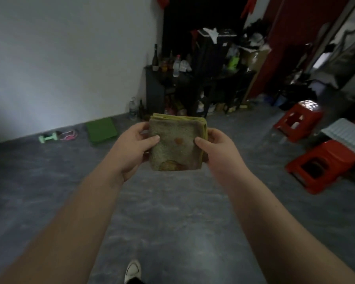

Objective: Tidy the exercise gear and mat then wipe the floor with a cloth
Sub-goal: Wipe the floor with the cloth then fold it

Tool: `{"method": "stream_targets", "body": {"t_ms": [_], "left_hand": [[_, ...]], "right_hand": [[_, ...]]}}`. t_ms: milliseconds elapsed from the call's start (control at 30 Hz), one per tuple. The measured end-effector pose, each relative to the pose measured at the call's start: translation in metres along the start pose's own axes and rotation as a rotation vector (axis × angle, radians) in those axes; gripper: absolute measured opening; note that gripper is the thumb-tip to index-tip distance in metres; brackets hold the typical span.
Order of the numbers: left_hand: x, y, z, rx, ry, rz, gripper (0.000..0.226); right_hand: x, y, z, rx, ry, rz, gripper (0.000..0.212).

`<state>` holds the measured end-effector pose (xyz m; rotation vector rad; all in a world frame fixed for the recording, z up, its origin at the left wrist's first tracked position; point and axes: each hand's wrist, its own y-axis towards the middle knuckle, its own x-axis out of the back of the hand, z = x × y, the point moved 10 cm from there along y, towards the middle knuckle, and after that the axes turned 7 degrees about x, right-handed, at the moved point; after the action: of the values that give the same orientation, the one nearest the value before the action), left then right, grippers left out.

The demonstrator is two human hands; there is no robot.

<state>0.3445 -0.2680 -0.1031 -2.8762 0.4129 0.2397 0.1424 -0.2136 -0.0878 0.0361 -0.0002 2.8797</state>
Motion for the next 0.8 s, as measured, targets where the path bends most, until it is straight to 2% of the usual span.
{"method": "stream_targets", "body": {"t_ms": [167,367,567,800], "left_hand": [[0.023,0.106,-0.044,0.01,0.049,0.092,0.031],[0.02,0.213,-0.067,0.036,0.075,0.153,0.033],[-0.013,0.33,-0.076,0.045,0.08,0.181,0.033],[-0.072,0.487,-0.092,0.057,0.092,0.179,0.035]], "right_hand": [[-0.025,0.093,0.013,0.026,-0.003,-0.089,0.02],[-0.022,0.189,0.016,0.038,0.002,-0.158,0.021],[0.011,0.298,0.0,0.045,0.046,-0.186,0.025],[0.071,0.458,-0.006,0.065,0.075,-0.165,0.019]]}}
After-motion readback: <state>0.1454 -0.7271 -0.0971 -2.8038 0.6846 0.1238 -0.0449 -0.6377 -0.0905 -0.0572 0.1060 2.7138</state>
